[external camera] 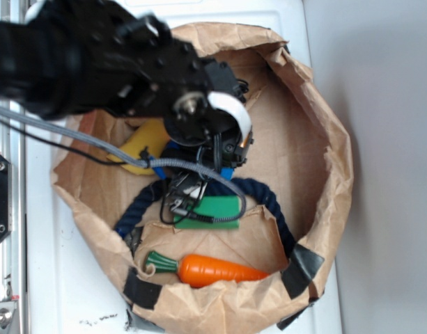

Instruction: Grab the blue sponge.

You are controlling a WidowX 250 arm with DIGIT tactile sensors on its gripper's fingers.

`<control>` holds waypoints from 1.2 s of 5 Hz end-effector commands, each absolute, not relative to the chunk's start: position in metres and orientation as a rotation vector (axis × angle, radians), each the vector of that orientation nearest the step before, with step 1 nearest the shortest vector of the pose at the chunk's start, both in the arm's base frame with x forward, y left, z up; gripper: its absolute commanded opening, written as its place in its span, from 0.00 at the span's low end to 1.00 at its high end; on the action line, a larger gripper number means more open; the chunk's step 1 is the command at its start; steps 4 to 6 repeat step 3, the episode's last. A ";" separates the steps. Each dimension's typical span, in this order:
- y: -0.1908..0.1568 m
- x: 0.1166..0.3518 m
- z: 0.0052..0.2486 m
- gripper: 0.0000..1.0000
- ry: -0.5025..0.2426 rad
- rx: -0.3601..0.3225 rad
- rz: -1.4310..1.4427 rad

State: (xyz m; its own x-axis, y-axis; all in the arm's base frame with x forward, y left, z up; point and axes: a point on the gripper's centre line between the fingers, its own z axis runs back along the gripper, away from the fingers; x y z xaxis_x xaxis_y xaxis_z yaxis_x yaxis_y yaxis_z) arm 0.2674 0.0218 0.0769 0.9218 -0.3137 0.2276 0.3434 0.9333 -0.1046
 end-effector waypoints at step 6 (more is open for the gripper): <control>0.037 0.270 0.204 0.00 -0.209 -0.189 -0.001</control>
